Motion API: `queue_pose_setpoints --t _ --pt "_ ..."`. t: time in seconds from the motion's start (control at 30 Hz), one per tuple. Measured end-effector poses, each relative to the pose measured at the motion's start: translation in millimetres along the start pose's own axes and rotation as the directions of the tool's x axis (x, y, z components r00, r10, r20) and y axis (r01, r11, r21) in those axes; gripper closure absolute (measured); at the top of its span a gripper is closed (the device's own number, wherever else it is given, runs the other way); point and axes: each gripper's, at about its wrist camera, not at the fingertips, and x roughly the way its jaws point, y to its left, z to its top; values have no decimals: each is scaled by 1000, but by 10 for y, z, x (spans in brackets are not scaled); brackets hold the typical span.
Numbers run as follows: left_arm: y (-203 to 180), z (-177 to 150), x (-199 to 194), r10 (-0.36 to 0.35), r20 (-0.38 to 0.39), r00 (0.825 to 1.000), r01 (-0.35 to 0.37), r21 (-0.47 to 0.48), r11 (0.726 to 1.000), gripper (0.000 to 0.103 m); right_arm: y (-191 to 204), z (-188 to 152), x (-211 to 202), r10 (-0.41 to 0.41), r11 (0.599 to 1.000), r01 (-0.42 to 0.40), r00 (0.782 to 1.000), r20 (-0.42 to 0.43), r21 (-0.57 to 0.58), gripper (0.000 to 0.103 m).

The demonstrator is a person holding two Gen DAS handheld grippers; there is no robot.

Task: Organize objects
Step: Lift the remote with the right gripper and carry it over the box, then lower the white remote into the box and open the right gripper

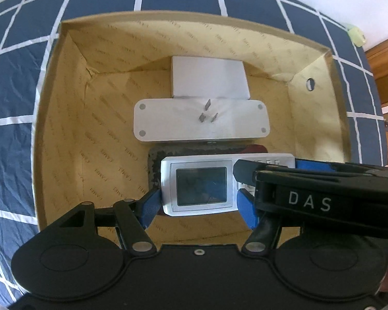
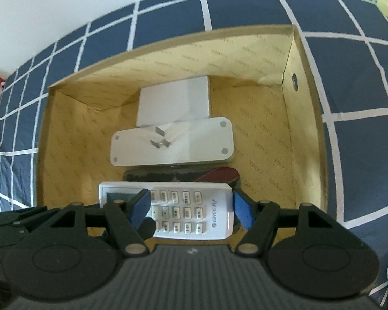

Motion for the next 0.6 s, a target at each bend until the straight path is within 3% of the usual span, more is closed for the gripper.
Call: queue_pose_setpoints --t 0.6 --pt "118 220 290 0 -47 999 -1 -9 1000 40 -14 204 349 -1 1000 2 999 -46 18 34"
